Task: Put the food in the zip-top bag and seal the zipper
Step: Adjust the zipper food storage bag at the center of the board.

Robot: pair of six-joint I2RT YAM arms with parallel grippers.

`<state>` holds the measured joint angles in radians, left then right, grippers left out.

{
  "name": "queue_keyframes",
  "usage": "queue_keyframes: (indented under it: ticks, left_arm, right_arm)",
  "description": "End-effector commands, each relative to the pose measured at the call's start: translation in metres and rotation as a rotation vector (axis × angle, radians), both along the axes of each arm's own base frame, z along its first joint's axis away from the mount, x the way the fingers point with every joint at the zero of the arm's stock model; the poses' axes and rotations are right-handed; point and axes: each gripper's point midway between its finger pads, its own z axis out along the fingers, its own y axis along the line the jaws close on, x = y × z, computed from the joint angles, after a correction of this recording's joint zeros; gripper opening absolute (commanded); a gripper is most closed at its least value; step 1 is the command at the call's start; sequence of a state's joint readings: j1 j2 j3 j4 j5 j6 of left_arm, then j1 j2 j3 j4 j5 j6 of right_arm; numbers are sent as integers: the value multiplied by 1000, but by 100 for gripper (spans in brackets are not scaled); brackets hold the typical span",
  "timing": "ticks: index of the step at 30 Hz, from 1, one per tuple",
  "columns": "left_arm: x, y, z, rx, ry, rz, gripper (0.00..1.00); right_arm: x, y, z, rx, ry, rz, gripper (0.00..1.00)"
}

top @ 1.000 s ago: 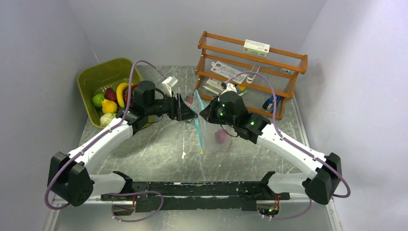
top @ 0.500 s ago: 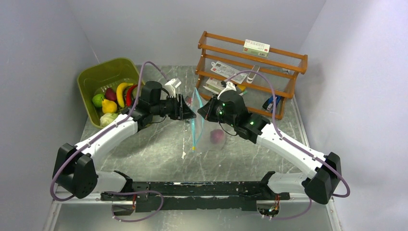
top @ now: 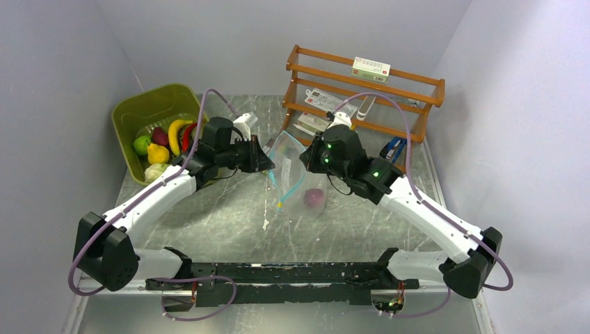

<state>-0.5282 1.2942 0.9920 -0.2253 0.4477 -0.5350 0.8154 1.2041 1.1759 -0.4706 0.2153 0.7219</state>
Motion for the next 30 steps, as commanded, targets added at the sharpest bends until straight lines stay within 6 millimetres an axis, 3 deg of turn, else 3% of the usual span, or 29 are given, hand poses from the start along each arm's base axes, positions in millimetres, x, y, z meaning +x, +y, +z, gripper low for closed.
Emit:
queue_keyframes:
  ticks: [1,6,12,17,20,24,30]
  left_arm:
    - [-4,-3,-1,-4,35,-6,7]
    - [-11,-11,1,-68,53,-46,7]
    - [-20,-18,-9,-115,89,-91,10]
    - [-25,-18,-26,-94,88,-133,21]
    - [-23,-18,-19,-93,66,-134,30]
    - [-14,-10,-10,-44,26,-76,42]
    - [-15,-9,23,-69,-51,-92,57]
  right_arm:
    - [-1,-24,40,-9,-81,-54,0]
    - [-4,-24,54,16,-98,-44,0]
    - [-5,-14,18,2,-47,-14,0]
    - [-2,-15,-25,-70,3,-24,0]
    - [-2,-15,-35,-92,29,-20,0]
    - [-3,-12,-30,-63,15,-14,0]
    - [-3,-15,-27,-56,3,-20,0]
